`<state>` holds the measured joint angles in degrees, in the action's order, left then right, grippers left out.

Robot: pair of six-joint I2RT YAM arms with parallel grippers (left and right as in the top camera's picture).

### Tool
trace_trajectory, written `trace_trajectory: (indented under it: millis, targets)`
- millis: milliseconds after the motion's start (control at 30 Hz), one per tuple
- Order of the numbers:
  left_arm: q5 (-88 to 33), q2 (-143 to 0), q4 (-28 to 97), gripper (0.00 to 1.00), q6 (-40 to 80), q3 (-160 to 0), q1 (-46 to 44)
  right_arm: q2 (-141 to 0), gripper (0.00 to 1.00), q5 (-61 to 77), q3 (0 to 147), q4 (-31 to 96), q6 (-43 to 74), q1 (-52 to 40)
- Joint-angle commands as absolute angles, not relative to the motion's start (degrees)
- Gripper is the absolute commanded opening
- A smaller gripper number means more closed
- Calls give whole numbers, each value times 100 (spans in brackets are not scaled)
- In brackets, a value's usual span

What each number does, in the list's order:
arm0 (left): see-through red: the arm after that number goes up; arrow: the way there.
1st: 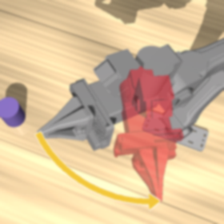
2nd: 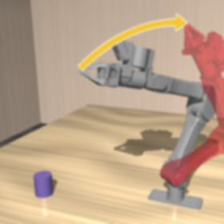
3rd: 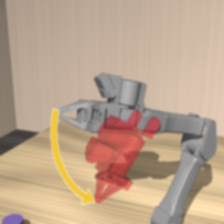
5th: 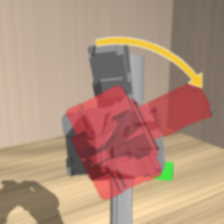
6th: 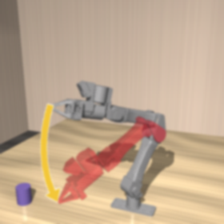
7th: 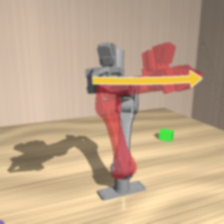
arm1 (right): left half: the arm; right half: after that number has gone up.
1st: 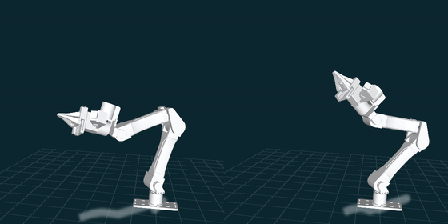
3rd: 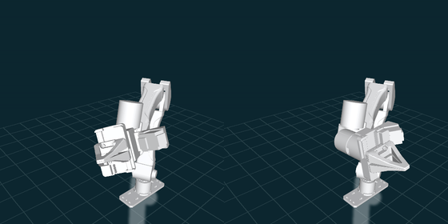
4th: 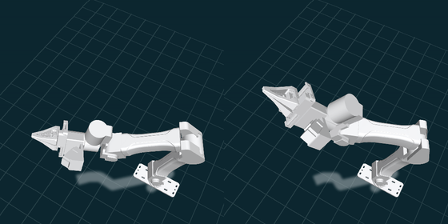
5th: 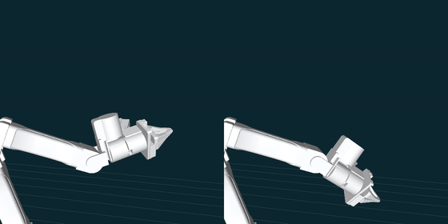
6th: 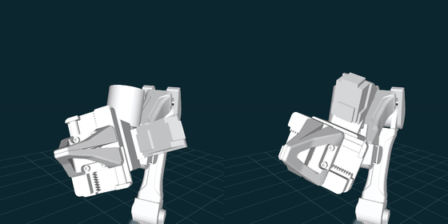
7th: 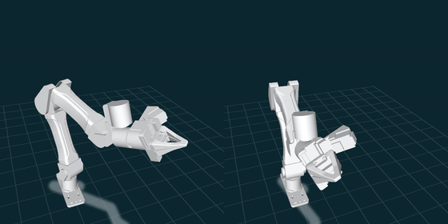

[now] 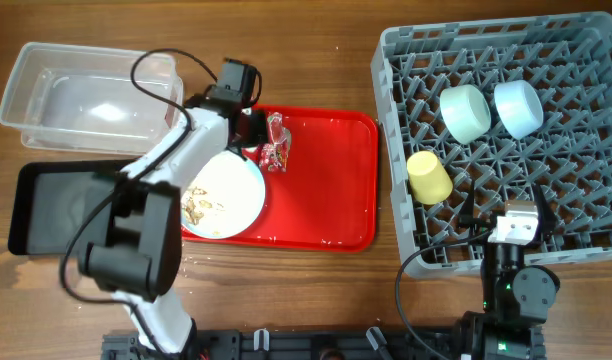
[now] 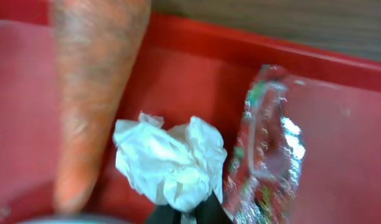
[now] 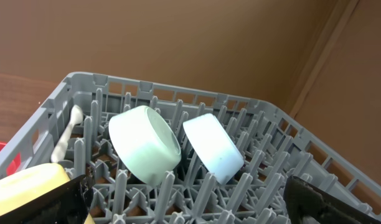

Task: Sort waste into correct bins and load items into the dishwasher rack
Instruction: 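Grasp the white tissue with the left gripper and drop it in the clear bin, then grasp the red candy wrapper with the left gripper and drop it in the bin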

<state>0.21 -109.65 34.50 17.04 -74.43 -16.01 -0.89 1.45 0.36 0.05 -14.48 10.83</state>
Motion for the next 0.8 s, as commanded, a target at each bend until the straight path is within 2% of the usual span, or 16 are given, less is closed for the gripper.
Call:
trace_trajectory:
  millis: [0, 100, 167, 200, 233, 267, 300, 367, 500, 567, 667, 733, 767]
  targets:
    - [274, -9697, 4093, 4, 1728, -8138, -1306, -21, 100, 242, 30, -19, -1498, 1111]
    - [1376, -9170, 4355, 4, 1887, -8134, -395, -21, 100, 242, 30, -19, -1500, 1111]
    - [1356, -9327, 4272, 4, 1890, -8132, 189, -21, 100, 242, 30, -19, -1498, 1111]
    - [1354, -9533, 4082, 10, 1887, -8132, 519, -21, 100, 242, 30, -19, -1500, 1111]
    - [1328, -9714, 3850, 21, 1883, -8132, 720, -21, 100, 242, 30, -19, -1498, 1111]
    - [1245, -9854, 3649, 38, 1850, -8134, 836, -21, 100, 242, 30, -19, -1498, 1111]
    - [952, -9929, 3479, 71, 1612, -8134, 910, -21, 100, 242, 30, -19, -1500, 1111]
    - [263, -9765, 3566, 73, 1518, -8272, 814, -21, 100, 242, 30, -19, -1500, 1111]
    - [-263, -9470, 4093, 73, 1518, -8359, 119, -21, 100, 242, 30, -21, -1498, 1111]
    - [-274, -9623, 4720, 72, 1514, -8326, -545, -21, 100, 242, 30, -19, -1498, 1111]
    - [158, -10226, 4606, 69, 1511, -7870, -1619, -21, 100, 242, 30, -19, -1498, 1111]
    - [200, -10746, 4405, 70, 1380, -7780, -2016, -21, 100, 242, 30, -19, -1500, 1111]
    - [215, -11002, 4285, 75, 1365, -7780, -2176, -21, 100, 242, 30, -19, -1500, 1111]
